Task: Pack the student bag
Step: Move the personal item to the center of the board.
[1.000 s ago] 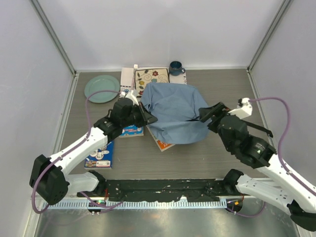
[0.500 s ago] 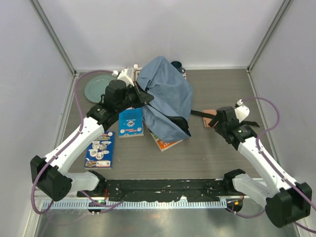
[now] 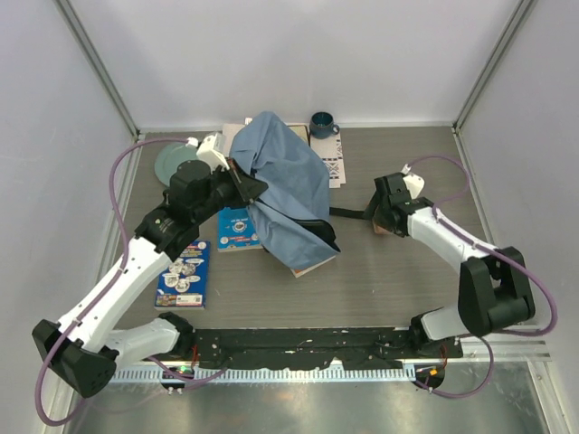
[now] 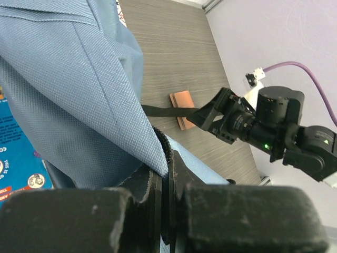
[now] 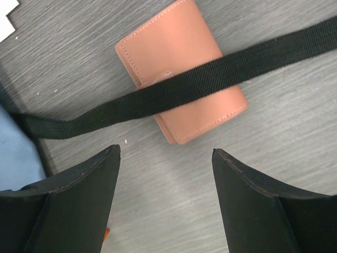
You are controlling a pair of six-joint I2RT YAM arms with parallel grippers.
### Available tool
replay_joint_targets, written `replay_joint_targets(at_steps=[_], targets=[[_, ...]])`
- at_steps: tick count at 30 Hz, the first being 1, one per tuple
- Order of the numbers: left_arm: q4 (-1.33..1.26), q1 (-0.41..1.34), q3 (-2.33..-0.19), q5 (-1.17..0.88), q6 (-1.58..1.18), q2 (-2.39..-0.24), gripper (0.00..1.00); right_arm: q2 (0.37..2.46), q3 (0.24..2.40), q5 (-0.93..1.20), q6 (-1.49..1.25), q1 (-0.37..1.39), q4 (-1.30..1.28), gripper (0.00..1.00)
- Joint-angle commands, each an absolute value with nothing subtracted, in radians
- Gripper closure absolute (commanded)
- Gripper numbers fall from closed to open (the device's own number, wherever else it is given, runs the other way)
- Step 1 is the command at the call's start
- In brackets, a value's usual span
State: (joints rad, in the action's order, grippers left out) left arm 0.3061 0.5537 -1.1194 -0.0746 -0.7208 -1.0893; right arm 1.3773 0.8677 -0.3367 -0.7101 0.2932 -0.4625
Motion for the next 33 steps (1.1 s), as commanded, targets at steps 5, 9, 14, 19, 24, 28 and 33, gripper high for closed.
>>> replay_joint_targets(at_steps=[5, 9, 14, 19, 24, 28, 33], targets=[[0.189, 0.546, -1.055, -0.057, -0.729, -1.031, 1.0, 1.554, 1.014, -0.414, -0.623, 0.284, -0.376, 0.23], [0.213, 0.546, -1.055, -0.058, -0.716, -1.019, 1.0, 1.601, 1.09, -0.42, -0.585, 0.284, -0.377, 0.24], [0.219, 0.546, -1.04, -0.067, -0.721, -1.008, 1.0, 1.687, 1.176, -0.489, -0.513, 0.284, -0.422, 0.23], [0.207, 0.546, -1.031, -0.08, -0.73, -1.015, 1.0, 1.801, 1.223, -0.482, -0.483, 0.284, -0.465, 0.22], [0.207, 0.546, -1.031, -0.083, -0.73, -1.015, 1.0, 1.804, 1.154, -0.518, -0.512, 0.279, -0.449, 0.22], [0.212, 0.546, -1.032, -0.081, -0.727, -1.014, 1.0, 1.798, 1.099, -0.567, -0.54, 0.238, -0.465, 0.22], [0.213, 0.546, -1.029, -0.087, -0.727, -1.014, 1.0, 1.767, 1.019, -0.561, -0.551, 0.117, -0.466, 0.22]])
